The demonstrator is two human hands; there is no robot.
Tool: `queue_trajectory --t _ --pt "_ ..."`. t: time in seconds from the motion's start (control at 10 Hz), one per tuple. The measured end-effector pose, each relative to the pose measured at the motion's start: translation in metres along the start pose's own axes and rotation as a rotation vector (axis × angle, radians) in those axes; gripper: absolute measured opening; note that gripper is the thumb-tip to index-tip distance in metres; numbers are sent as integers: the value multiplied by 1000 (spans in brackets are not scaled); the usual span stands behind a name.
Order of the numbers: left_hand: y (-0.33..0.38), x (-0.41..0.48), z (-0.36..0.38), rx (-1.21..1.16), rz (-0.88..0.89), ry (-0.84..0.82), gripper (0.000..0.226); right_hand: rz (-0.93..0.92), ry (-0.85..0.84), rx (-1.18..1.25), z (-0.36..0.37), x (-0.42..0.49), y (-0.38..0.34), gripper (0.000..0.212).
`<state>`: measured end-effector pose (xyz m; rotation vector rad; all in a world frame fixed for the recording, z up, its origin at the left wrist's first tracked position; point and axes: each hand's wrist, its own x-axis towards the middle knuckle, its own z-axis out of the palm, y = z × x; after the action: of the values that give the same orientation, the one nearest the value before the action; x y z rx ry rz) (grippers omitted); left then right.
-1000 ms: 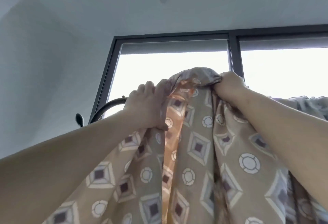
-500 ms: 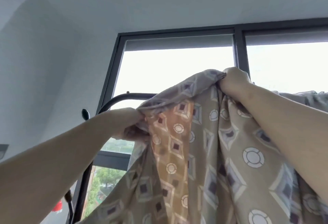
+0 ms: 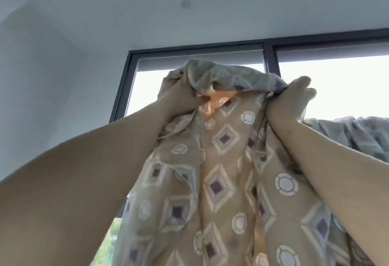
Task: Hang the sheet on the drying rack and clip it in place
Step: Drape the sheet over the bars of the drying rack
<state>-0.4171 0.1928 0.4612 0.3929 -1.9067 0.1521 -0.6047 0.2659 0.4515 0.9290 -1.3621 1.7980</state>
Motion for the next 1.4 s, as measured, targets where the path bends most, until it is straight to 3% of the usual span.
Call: queue_trajectory --t 0.1,0.2,0.3,0.4,0.5,0.6,0.7,0.8,0.9,1.0,1.1,1.2,1.3,1.4 --pt "-21 8 18 -258 -625 -676 26 -31 -458 -147 14 -5 3 29" --pt "-21 11 18 21 -713 -684 33 -31 -827 -349 6 -4 -11 24" --pt "-16 18 12 275 -711 -730 25 -239 -885 -376 1 -4 -13 47" --pt "-27 17 14 311 -587 -578 25 -461 -880 -256 11 -19 -15 42" --pt "-35 20 11 34 -514 -298 25 -548 -960 -282 17 -21 -20 39" --pt "-33 5 -5 -230 -384 -59 17 -520 -1022 -286 20 -15 -19 40" --pt "-36 -30 -17 -103 -114 43 9 -487 -1020 -291 25 -13 -16 38" --pt "-40 -72 -18 -93 -39 -78 45 -489 -1018 -284 28 -14 -17 37" --pt "-53 -102 -12 227 -32 -435 97 -504 -1004 -284 31 -16 -18 40" --pt "-60 -120 -2 705 11 -403 121 -512 -986 -275 31 -17 -18 47" --pt "-58 -118 -2 869 295 -58 85 -529 -962 -285 30 -18 -17 48" --pt "-40 -97 -19 848 322 163 29 -552 -938 -294 26 -17 -15 45" --pt "-24 -59 -35 413 -204 148 26 -558 -933 -281 20 -16 -15 47" --pt "-26 -23 -51 -308 -620 277 31 -547 -953 -260 16 -17 -17 47"
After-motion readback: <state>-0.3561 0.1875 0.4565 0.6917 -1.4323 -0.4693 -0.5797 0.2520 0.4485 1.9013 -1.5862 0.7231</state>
